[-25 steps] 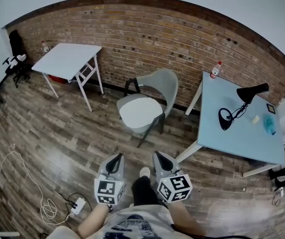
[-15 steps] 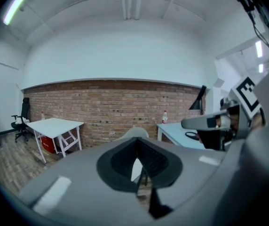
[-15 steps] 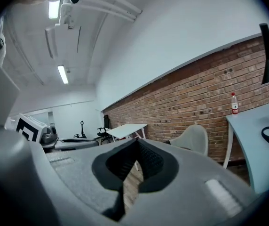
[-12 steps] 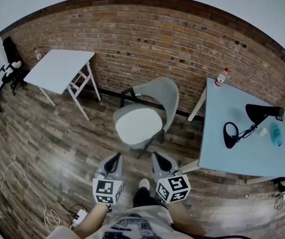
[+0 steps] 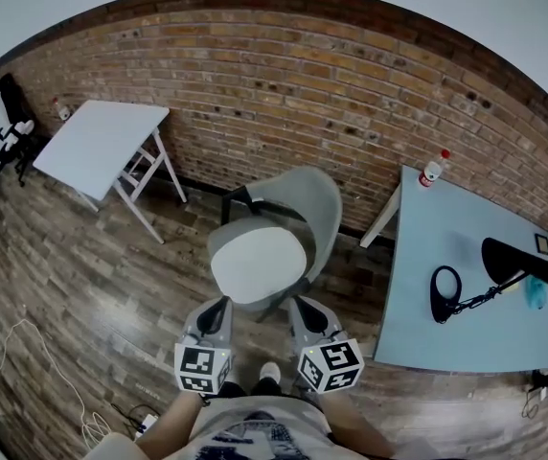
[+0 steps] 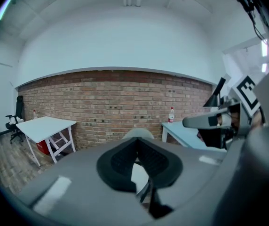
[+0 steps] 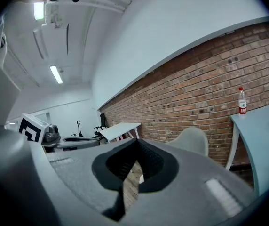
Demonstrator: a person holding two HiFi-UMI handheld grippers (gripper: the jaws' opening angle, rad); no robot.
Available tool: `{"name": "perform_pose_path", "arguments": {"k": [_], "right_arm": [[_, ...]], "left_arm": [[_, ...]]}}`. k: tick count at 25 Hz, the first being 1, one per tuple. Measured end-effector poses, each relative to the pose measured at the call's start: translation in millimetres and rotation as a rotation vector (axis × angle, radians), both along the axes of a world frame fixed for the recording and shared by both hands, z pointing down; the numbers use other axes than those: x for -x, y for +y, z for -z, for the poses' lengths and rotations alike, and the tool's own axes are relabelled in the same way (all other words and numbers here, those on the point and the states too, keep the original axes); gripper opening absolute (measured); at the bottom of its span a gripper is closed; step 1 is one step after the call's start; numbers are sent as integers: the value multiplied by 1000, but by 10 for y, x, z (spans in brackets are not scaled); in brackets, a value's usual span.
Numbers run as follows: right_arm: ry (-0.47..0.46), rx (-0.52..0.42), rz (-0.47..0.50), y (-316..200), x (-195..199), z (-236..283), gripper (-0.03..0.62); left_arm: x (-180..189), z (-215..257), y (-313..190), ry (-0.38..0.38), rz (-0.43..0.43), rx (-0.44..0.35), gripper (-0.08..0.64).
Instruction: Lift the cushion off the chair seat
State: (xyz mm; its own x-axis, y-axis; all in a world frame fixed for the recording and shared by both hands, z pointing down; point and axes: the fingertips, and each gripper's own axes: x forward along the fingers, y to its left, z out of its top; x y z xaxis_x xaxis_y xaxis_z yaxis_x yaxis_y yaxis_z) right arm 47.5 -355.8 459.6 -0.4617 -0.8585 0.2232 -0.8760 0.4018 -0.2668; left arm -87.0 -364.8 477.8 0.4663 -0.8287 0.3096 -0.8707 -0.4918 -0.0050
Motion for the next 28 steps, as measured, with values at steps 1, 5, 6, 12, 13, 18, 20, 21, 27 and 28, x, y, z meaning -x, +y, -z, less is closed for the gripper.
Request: {"name": "perform_pose_path", "arguments": {"k": [1, 5, 6, 12, 13, 18, 20, 21, 27, 28], "right_arm": [[0, 4, -2, -68, -32, -14, -2], [-5, 19, -22, -322, -137, -80, -2], [-6, 25, -27, -381, -156, -107, -2], [7, 60, -60, -791, -266, -277, -2], [8, 65, -68, -878, -286, -305, -2], [22, 92, -114, -1379, -336, -486, -2], [26, 109, -135, -1579, -327, -577, -2], [28, 117, -147, -1680, -324, -621, -2], [45, 161, -211, -2286, -325, -1065, -2], [47, 173, -223, -2362, -327, -1165, -2]], "left_arm": [[-8, -8, -74, -6, -1, 0, -9], [-9, -49, -382, -16, -1, 0, -9], [-14, -72, -453, -17, -2, 4, -8], [-69, -241, -915, -23, -27, 35, -8], [-77, -274, -1013, -24, -33, 39, -8], [-104, -418, -1586, -26, -74, 52, -8], [-89, -503, -1797, -38, -95, 65, -8], [-77, -553, -1901, -44, -104, 75, -8], [-15, -1021, -2522, -64, -155, 130, -8], [0, -1127, -2601, -67, -162, 141, -8]]}}
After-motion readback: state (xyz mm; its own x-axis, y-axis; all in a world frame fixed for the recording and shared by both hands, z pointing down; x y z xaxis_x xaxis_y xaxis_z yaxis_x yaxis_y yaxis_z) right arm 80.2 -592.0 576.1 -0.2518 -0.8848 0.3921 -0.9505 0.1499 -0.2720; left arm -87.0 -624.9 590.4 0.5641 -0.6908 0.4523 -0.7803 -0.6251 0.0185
